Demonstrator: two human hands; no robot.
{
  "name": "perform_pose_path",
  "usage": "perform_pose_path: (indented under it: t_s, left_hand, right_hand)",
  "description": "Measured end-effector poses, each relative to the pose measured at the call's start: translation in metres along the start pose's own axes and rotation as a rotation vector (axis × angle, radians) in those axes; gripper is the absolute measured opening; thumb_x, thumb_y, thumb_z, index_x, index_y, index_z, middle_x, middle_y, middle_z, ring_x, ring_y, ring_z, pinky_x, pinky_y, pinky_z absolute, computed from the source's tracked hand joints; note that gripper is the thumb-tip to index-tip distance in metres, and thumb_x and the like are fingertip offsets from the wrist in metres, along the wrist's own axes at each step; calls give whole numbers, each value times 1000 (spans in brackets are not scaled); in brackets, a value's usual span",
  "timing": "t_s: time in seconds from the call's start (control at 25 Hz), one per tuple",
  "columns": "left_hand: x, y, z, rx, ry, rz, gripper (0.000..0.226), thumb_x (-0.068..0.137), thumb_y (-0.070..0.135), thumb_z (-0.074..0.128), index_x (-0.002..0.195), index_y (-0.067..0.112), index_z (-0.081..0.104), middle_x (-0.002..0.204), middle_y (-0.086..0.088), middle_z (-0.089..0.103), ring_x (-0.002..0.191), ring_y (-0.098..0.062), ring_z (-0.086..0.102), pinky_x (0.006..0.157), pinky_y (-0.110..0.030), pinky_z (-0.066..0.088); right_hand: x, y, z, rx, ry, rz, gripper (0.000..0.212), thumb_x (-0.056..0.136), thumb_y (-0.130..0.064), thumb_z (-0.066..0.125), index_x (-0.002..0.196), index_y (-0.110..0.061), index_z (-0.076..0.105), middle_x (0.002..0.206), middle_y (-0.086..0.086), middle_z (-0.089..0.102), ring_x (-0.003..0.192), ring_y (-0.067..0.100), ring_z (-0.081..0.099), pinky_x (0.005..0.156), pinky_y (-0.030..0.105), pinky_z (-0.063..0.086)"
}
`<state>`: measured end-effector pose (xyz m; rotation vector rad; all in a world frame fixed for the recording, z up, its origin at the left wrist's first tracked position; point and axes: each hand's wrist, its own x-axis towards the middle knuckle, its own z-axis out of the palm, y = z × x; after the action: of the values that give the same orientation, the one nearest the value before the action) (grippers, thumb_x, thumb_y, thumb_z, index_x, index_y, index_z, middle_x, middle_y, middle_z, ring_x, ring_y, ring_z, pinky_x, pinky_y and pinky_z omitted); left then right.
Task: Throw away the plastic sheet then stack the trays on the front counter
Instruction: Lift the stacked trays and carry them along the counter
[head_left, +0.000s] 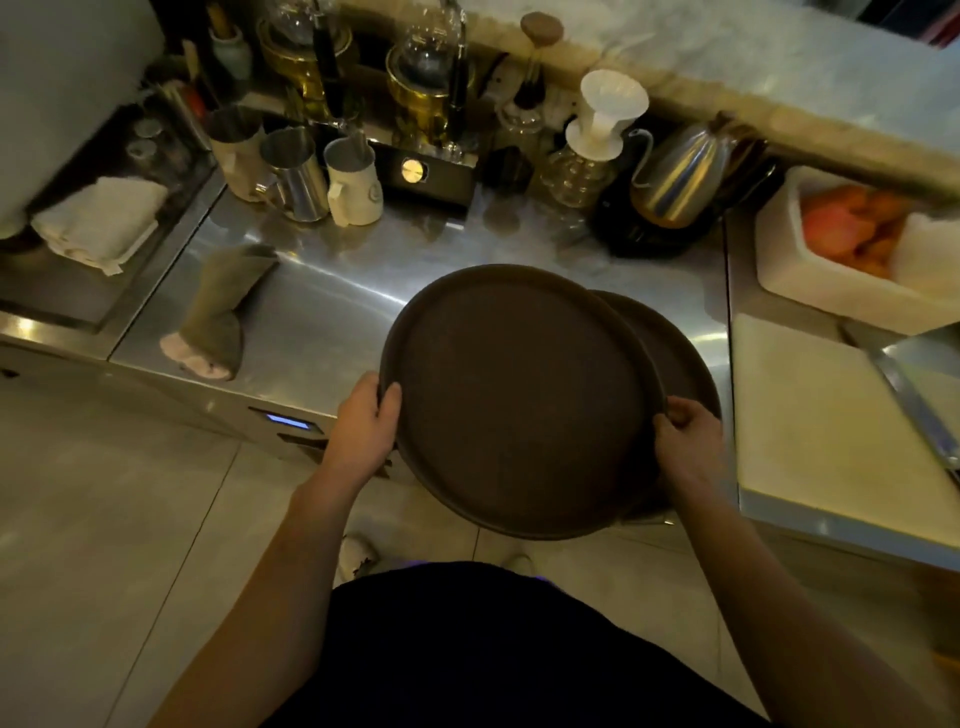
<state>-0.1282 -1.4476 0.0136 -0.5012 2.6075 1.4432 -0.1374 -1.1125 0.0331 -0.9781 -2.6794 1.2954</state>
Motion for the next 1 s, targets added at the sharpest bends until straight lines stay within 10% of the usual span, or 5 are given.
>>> perform_pose_path:
  t_s: [0.36,1.0]
  left_hand:
    - [-28,51,106,246,5,56,18,103,25,42,97,10,49,72,9,45,62,-2,45,50,-13,28]
    - [28,49,129,673,-137,158,37,104,38,34,103,6,52,81,-6,53,70,-19,52,61,-32,37]
  right_hand:
    - [68,79,-70,61,34,117,38,76,-1,55,112,-9,67,101,13,71,98,31,66,92,46,52]
    - [88,107,-73,-184,-94,100,37,83,-2,58,120,0,61,114,18,68,107,35,63,95,42,49]
